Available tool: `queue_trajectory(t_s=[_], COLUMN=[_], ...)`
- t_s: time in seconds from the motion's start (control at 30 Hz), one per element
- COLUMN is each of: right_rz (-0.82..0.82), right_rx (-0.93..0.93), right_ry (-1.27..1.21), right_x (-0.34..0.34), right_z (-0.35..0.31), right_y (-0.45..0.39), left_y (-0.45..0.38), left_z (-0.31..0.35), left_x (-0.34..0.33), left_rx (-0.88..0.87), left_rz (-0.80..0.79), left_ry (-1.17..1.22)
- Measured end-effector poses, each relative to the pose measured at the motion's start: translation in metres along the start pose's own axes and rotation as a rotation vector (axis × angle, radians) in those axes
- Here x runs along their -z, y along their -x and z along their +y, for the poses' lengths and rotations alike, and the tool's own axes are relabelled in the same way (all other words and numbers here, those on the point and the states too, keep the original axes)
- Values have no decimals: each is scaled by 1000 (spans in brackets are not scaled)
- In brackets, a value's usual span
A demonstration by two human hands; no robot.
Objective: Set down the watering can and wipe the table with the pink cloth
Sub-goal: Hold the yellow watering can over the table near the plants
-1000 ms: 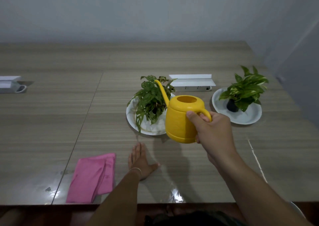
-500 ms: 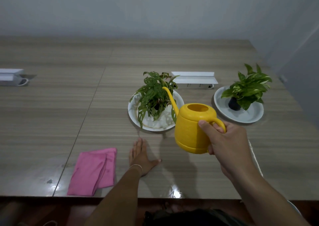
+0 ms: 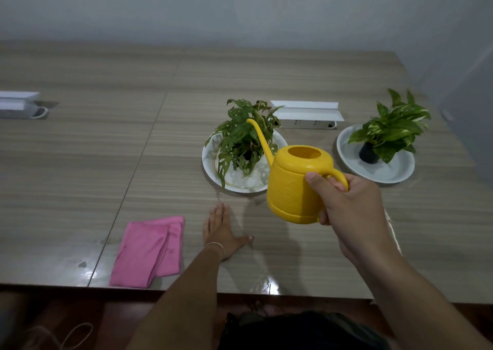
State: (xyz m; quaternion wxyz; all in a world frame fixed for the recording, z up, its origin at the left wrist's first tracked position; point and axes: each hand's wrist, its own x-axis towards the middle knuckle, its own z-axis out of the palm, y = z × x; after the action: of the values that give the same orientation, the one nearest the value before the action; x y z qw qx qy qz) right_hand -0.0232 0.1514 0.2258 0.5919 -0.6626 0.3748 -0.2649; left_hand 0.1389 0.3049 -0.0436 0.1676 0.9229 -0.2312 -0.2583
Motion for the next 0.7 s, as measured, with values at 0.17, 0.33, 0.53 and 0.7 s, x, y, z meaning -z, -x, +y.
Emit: queue_trajectory(t_s=[0.17, 0.33, 0.53, 0.7], right_rz=[5, 28, 58, 55], right_rx=[-10, -7, -1, -8], right_ry=[13, 11, 17, 29], right_x=[1, 3, 7, 9], right_z=[5, 4, -1, 2], right_y=[2, 0, -4, -5], left_y=[0, 0, 0, 0], left_z=[0, 0, 1, 2], left_x=[-1, 0, 0, 0], left_rx=[3, 6, 14, 11], left_rz=[2, -7, -11, -7], left_ry=[-11, -18, -18, -9])
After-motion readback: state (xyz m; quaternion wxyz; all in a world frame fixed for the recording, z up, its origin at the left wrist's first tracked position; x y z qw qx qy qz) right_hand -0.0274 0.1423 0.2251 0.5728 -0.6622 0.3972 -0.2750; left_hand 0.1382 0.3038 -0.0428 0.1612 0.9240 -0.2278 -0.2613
